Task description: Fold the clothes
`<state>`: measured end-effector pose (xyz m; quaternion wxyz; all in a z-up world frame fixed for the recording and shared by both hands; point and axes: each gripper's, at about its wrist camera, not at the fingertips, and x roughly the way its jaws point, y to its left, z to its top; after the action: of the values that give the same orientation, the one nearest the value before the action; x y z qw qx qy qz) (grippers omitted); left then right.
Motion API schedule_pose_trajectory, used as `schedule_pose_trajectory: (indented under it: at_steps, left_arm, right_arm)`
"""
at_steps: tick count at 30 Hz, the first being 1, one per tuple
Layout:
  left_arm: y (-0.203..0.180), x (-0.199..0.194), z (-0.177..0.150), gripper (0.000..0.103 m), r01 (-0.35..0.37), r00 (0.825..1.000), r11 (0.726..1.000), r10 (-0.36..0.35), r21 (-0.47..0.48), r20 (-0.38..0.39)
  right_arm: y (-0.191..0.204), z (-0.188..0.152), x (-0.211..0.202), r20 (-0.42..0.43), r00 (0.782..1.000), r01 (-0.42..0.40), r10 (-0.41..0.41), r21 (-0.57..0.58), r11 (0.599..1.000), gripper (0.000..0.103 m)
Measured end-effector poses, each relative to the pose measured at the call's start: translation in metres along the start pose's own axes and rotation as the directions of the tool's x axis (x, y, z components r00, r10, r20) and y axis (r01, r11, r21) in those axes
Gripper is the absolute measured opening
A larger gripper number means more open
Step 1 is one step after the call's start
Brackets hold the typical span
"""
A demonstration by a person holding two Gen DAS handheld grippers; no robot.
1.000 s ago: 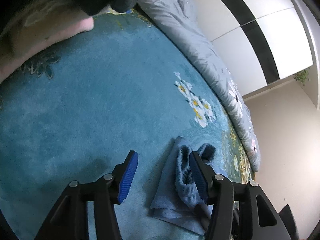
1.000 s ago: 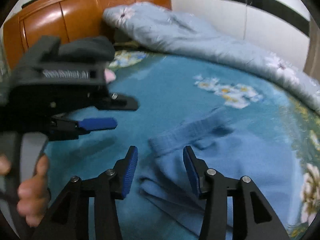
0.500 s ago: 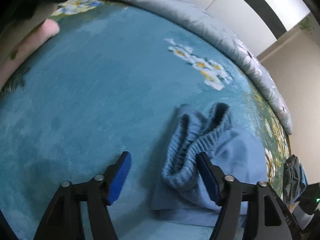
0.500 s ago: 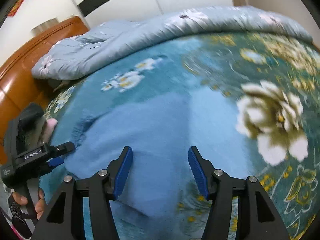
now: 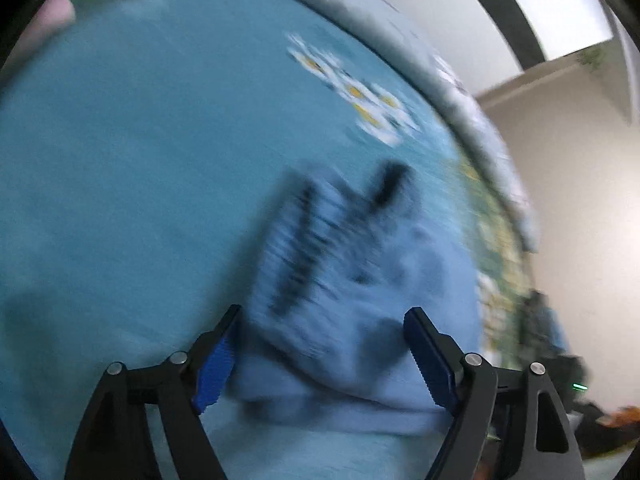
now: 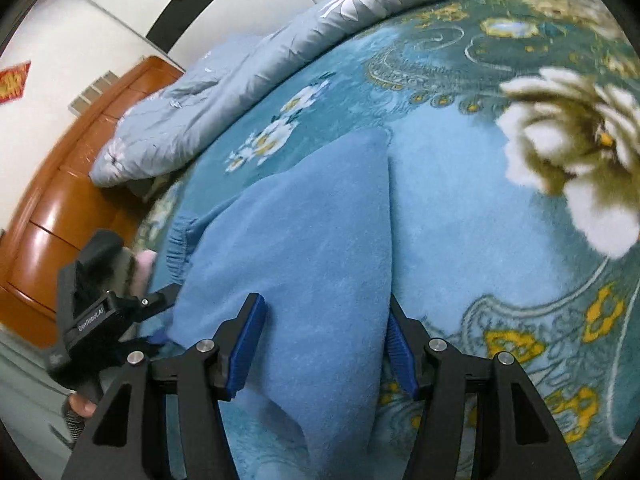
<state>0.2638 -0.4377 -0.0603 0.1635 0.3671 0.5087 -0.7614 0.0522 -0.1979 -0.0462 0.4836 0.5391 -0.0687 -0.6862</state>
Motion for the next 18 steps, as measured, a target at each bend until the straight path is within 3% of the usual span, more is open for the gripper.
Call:
schedule_pose_trajectory:
  at_steps: [2, 5, 7, 10, 12, 14, 18]
  left_arm:
    - [-0.001, 0.001, -0.001, 0.082, -0.016, 1.000, 1.000, 0.016, 0.005, 0.000]
    - [0.004, -0.004, -0.002, 0.080, 0.016, 1.000, 0.999, -0.016, -0.028, 0.011]
    - [0.009, -0.005, 0.000, 0.071, 0.033, 0.999, 0.998, -0.032, -0.060, 0.019]
    - [0.016, -0.009, 0.000, 0.057, 0.037, 0.999, 0.995, -0.035, -0.095, 0.025]
    - [0.016, -0.008, 0.001, 0.042, 0.039, 0.999, 0.994, -0.036, -0.099, 0.030]
    - [0.017, -0.008, 0.002, 0.039, 0.044, 0.999, 0.994, -0.040, -0.101, 0.034]
    - [0.015, -0.012, 0.002, 0.032, 0.066, 0.997, 0.993, -0.062, -0.094, 0.048]
  right_arm:
    - [-0.005, -0.001, 0.000, -0.005, 0.999, -0.045, 0.045, 0.029, 0.999, 0.060]
    - [-0.013, -0.001, -0.001, 0.002, 0.995, -0.099, 0.099, 0.076, 0.992, 0.059]
    - [-0.015, 0.000, -0.001, 0.004, 0.994, -0.113, 0.113, 0.093, 0.989, 0.057]
    - [-0.017, 0.001, 0.000, 0.003, 0.994, -0.113, 0.113, 0.112, 0.987, 0.042]
    - [-0.021, 0.002, 0.000, 0.002, 0.992, -0.125, 0.126, 0.135, 0.983, 0.033]
    - [-0.021, 0.001, -0.002, 0.002, 0.991, -0.130, 0.131, 0.146, 0.981, 0.025]
    - [-0.014, 0.002, -0.009, 0.008, 0.992, -0.128, 0.128, 0.139, 0.982, 0.019]
